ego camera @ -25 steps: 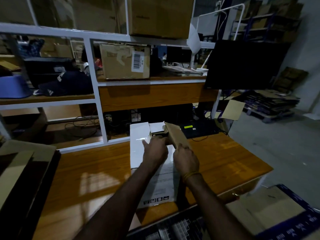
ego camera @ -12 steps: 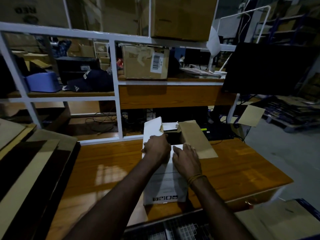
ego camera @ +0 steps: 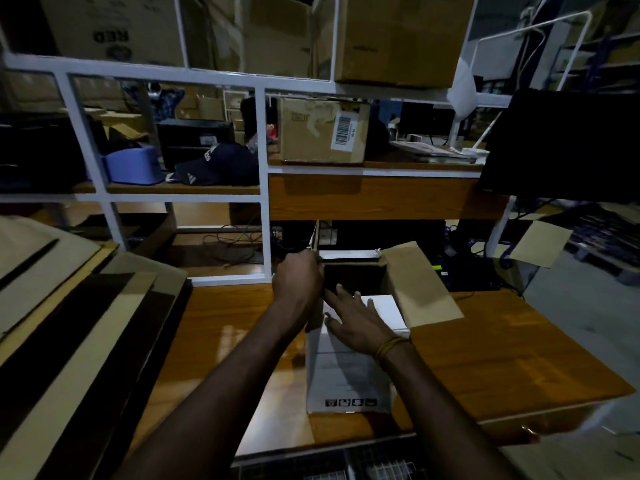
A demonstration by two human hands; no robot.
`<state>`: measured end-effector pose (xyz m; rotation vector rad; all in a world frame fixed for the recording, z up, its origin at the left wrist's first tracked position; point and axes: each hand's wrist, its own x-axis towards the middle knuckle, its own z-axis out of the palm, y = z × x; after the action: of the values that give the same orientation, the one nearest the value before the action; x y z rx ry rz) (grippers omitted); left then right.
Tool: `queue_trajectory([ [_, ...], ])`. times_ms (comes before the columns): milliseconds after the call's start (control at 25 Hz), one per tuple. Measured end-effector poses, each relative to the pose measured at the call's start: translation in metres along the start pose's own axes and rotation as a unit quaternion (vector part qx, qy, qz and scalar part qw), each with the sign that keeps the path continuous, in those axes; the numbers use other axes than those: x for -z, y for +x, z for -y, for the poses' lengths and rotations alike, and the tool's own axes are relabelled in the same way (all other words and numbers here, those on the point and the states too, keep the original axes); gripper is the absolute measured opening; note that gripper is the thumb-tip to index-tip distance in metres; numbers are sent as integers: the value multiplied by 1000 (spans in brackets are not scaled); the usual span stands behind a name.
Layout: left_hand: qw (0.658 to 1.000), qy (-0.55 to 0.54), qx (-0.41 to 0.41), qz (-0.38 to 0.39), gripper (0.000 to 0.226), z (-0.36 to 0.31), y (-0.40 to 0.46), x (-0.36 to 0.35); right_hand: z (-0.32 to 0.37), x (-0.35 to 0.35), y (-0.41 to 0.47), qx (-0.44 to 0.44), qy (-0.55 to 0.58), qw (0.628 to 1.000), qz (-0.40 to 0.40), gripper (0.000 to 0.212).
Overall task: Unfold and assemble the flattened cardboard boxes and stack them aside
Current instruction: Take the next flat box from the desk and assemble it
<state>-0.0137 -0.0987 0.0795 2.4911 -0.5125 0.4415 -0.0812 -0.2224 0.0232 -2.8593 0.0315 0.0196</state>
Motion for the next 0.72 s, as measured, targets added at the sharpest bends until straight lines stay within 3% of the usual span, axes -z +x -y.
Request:
queue_trajectory([
  [200, 993, 98, 58, -34, 9, 21, -7, 10, 20, -2, 4, 16, -4, 1000, -6, 69],
  [360, 988, 118, 84, 53, 35, 23, -19, 10, 20, -6, 4, 21, -35, 999, -2, 62],
  [440, 977, 177, 64, 98, 36, 27, -22, 7, 18, -9, 3, 22, -46, 999, 0, 57],
  [560, 966, 231, 43, 106, 35, 38, -24, -2, 13, -11, 3, 19, -51, 998, 9, 49],
  [720, 969, 184, 58, 152, 35, 42, -40, -21, 8, -6, 3, 19, -36, 998, 44, 56],
])
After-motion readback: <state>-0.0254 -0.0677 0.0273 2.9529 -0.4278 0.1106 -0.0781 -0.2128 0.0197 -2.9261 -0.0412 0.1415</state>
